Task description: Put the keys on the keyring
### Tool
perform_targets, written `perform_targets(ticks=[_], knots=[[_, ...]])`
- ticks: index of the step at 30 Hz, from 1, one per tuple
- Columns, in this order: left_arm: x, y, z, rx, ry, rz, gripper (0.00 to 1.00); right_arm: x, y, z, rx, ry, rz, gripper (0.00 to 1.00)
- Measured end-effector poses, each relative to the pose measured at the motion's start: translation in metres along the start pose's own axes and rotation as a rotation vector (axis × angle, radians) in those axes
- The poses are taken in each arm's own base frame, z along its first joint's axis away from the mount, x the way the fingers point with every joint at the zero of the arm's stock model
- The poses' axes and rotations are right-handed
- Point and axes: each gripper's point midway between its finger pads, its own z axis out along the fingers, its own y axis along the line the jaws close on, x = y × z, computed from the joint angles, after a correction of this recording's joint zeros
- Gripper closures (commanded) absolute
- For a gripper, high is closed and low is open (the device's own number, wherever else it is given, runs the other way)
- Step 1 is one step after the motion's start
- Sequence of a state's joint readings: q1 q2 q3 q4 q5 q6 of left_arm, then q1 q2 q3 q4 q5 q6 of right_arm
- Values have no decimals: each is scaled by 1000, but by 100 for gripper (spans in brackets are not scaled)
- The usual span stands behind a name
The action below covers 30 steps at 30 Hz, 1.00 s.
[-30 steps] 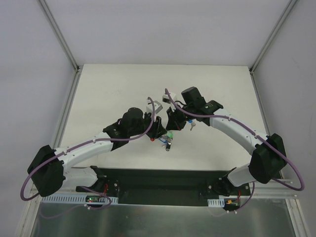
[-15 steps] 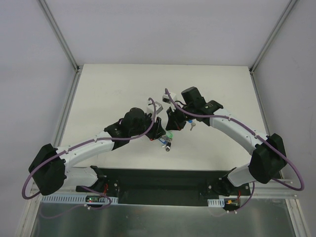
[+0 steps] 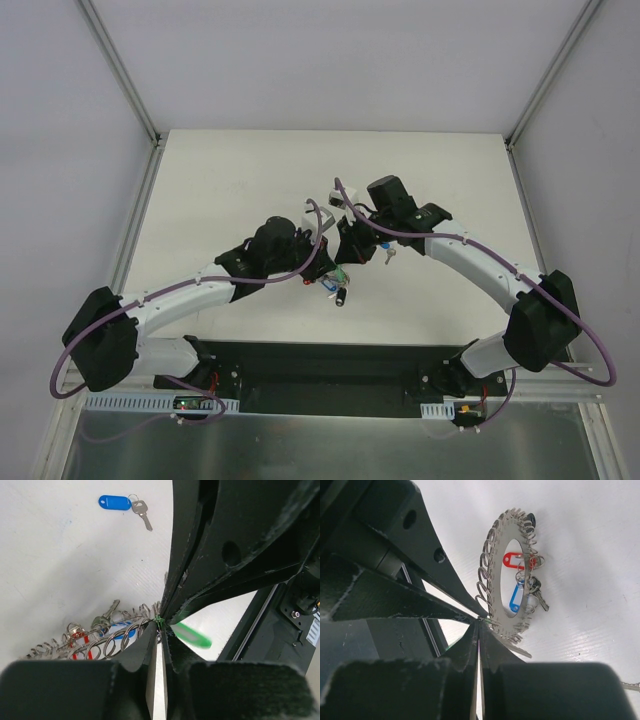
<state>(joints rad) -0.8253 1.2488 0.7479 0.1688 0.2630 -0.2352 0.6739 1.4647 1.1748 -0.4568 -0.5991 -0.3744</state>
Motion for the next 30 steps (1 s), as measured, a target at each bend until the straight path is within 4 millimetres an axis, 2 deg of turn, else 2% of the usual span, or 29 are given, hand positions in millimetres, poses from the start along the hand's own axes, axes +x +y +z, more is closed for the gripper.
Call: perform_targets(ticks=[10, 19, 30], knots=[[1, 2, 2, -1, -5, 19, 100, 2, -5, 0, 26, 9, -3, 99], [-3, 2, -7, -3, -50, 54, 100, 6, -22, -5, 99, 22, 15, 99], [-5, 5, -11, -16, -95, 85, 100, 10, -22, -5, 100, 30, 24, 99]])
